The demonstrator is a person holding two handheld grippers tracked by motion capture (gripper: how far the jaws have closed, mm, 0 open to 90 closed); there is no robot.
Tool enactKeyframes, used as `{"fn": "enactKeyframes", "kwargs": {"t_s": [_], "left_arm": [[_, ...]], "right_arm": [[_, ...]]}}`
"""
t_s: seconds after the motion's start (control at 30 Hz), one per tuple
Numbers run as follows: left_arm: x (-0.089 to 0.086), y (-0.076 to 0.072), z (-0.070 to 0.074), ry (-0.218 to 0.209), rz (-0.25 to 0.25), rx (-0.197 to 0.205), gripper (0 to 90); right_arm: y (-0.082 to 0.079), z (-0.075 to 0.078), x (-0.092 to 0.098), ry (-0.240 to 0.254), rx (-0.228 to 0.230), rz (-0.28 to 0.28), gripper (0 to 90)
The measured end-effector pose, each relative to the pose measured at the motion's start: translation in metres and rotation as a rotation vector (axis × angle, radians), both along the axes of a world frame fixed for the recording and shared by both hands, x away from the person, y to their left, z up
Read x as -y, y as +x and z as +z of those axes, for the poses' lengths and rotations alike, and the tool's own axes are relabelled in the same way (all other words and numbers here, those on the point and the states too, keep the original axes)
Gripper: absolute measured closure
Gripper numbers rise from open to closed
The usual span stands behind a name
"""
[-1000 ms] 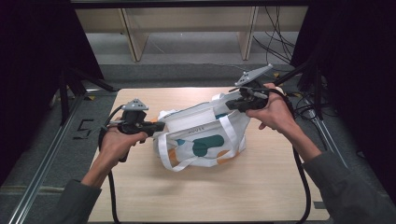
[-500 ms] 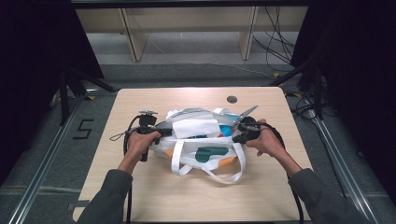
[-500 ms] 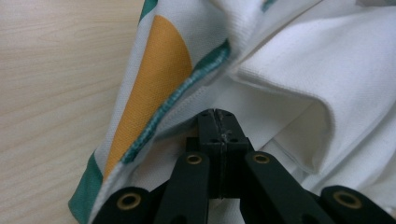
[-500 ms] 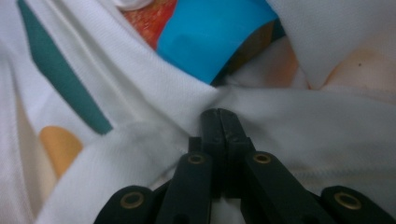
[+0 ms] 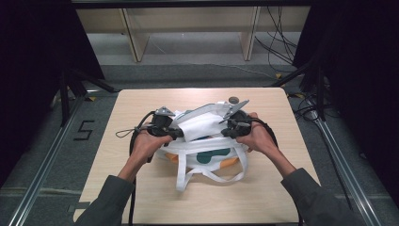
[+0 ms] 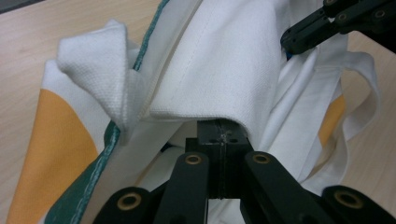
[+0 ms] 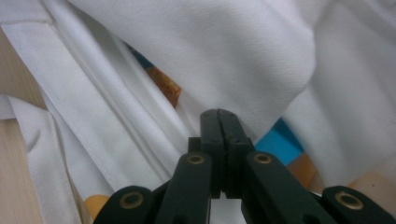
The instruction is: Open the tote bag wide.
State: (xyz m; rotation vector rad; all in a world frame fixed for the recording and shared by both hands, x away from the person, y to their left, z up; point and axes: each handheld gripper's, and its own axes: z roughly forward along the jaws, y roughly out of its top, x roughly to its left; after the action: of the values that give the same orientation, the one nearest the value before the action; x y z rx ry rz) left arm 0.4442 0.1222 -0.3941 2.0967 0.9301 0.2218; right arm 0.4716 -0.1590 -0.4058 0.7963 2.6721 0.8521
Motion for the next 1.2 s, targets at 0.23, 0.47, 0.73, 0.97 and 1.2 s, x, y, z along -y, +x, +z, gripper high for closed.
{"fn": "enactKeyframes", "kwargs": {"t_s": [0.23,0.47,0.73,0.97,1.2], "left_arm": [[-0.018,-0.015,0.02,-0.018,0.025,0.049,88.7],[0.052,0.003,0.005,0.051,-0.127,-0.021,88.9],[0.089,0.085,-0.029,0.312,0.105,0.048,89.8],[0.084,0.095,-0.025,0.345,0.184,0.088,89.7],[0.04,0.062,-0.003,0.06,0.13,0.031,89.4]], "right_arm": [[0.0,-0.001,0.004,0.011,-0.028,-0.006,90.0],[0.0,-0.002,0.003,0.029,-0.031,-0.008,90.0],[-0.023,-0.021,0.008,-0.055,-0.138,0.068,90.0],[-0.043,-0.049,0.015,-0.072,-0.206,0.097,90.0],[-0.007,0.009,-0.002,0.081,0.013,0.058,90.0]]}}
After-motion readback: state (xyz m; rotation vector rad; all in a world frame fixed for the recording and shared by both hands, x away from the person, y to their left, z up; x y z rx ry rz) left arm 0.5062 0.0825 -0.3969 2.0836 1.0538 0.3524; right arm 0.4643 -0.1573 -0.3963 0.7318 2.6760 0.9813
